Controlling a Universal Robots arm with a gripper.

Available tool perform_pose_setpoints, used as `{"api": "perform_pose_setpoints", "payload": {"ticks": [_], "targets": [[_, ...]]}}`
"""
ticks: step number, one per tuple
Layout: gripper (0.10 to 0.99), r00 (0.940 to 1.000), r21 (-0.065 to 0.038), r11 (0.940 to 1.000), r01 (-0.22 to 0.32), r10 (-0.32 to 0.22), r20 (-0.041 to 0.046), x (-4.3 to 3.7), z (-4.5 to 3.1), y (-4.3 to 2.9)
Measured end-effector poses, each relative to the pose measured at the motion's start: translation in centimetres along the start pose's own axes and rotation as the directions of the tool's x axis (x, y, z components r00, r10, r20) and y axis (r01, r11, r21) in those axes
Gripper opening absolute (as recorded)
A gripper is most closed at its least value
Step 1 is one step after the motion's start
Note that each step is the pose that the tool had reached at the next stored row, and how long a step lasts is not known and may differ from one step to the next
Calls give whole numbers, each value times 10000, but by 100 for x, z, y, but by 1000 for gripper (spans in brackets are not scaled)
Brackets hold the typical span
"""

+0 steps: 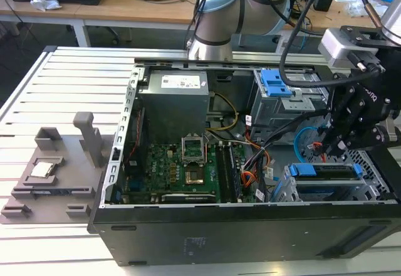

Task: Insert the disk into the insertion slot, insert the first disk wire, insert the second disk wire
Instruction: 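Insert the first disk wire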

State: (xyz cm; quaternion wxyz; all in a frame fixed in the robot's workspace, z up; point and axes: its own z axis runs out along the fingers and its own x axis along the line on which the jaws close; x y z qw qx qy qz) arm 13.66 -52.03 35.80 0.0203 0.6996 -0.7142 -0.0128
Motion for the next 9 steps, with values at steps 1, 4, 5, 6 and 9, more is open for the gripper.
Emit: {"api": "perform_pose_setpoints", "payload": {"ticks": [1,4,5,6,9], "targets": [[302,10000,0,10000,0,0,-1,0,10,0],[302,10000,0,10000,0,0,-3,0,21,-1],[302,10000,0,10000,0,0,-4,0,22,-1],[302,10000,1,10000,0,0,-5,0,22,-1],[302,10000,0,10000,0,0,-3,0,25,-1]]}}
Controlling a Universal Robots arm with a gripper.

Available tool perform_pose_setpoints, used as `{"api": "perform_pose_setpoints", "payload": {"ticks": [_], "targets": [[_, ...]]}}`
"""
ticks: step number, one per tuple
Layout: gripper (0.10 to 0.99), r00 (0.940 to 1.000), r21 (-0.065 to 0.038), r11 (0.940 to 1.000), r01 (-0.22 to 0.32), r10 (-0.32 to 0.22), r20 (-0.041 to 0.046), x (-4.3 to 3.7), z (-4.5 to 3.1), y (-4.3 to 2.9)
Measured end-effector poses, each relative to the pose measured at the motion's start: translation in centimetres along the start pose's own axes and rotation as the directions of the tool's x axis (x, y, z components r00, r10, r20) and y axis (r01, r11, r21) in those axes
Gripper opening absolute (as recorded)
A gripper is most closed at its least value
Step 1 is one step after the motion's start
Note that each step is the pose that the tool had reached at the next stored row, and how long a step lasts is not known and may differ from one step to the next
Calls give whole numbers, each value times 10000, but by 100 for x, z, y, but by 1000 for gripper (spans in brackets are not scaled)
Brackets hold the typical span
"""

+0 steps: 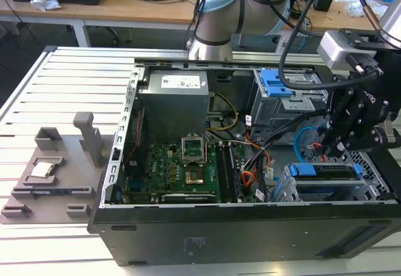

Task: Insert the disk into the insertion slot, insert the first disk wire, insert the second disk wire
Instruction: 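Insert the first disk wire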

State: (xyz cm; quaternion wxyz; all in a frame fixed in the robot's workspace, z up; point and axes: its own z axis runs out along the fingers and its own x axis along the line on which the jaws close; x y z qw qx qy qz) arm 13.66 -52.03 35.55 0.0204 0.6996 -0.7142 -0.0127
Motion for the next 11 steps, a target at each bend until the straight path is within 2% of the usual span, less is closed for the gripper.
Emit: {"api": "perform_pose_setpoints", "payload": {"ticks": [2,4,9,11], "targets": [[286,10000,0,10000,0,0,-1,0,1,0],[173,10000,0,10000,0,0,0,0,2,0],[169,10000,0,10000,0,0,3,7,7,-1],[169,10000,0,10000,0,0,1,54,5,-2]]}}
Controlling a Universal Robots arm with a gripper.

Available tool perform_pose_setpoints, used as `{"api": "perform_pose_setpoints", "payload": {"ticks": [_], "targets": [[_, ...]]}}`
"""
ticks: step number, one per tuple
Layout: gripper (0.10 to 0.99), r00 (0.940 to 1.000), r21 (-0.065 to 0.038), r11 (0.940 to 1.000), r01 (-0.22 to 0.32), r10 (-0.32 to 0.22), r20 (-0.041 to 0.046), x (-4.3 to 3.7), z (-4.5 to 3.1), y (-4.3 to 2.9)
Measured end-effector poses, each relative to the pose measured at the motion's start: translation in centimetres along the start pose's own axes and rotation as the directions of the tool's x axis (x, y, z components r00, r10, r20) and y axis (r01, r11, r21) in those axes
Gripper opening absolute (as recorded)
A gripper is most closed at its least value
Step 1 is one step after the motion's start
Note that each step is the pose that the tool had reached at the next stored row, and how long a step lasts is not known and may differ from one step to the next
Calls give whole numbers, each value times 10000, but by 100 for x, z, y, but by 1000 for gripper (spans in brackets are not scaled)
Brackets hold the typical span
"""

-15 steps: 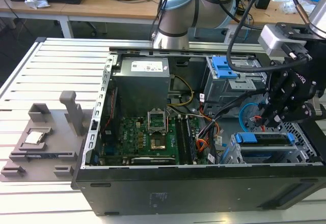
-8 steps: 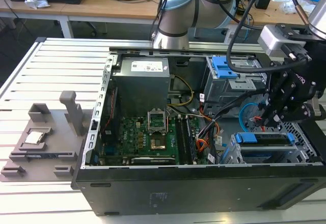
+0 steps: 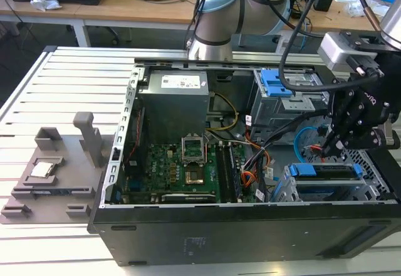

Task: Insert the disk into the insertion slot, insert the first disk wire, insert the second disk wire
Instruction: 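Insert the first disk wire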

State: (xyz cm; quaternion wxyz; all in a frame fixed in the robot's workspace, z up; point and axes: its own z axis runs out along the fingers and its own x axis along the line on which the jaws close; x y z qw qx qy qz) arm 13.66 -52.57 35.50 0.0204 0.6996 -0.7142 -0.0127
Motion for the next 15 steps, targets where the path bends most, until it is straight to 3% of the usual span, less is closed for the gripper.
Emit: {"api": "perform_pose_setpoints", "payload": {"ticks": [3,5,15], "targets": [[169,10000,-1,10000,-1,1,-1,83,3,-34],[169,10000,-6,10000,0,0,5,84,21,-87],[169,10000,-11,10000,1,-1,9,98,92,-166]]}}
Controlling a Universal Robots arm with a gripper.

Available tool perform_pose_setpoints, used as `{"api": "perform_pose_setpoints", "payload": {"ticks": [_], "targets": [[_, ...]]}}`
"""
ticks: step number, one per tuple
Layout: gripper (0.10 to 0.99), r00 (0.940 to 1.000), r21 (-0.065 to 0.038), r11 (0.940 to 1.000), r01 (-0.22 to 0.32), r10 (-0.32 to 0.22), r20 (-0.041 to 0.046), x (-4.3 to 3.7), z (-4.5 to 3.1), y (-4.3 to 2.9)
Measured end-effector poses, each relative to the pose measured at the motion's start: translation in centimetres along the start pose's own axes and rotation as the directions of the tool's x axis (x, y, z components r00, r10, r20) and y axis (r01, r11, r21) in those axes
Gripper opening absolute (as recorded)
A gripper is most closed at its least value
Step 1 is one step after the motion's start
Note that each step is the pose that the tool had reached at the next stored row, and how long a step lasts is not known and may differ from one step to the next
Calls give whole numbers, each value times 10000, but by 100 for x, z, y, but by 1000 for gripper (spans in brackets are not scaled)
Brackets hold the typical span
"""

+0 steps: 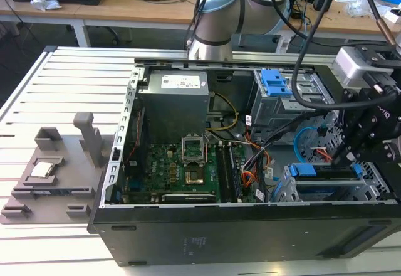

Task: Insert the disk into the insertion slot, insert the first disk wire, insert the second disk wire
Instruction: 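Insert the first disk wire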

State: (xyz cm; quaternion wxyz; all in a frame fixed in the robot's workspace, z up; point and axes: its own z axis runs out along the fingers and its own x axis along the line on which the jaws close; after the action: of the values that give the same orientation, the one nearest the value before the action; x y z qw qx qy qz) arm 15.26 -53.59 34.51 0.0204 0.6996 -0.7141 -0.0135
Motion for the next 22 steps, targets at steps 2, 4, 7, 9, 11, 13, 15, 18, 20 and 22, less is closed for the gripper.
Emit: {"api": "perform_pose_setpoints", "payload": {"ticks": [2,4,7,9,11,13,15,18,20,22], "targets": [[169,10000,0,10000,0,0,3,11,24,-15],[169,10000,0,10000,1,-1,5,17,38,-22],[169,10000,-1,10000,0,0,9,29,65,-51],[169,10000,-1,10000,-2,2,-1,31,79,-62],[169,10000,-1,10000,-1,1,3,30,83,-63],[180,10000,-1,10000,1,-1,7,30,85,-64],[247,10000,0,10000,0,0,2,31,64,-62],[247,10000,0,10000,1,-1,1,31,-90,-55],[247,10000,6,10000,1,-1,-2,21,-179,-47],[235,10000,13,10000,0,0,-1,16,-274,-38]]}}
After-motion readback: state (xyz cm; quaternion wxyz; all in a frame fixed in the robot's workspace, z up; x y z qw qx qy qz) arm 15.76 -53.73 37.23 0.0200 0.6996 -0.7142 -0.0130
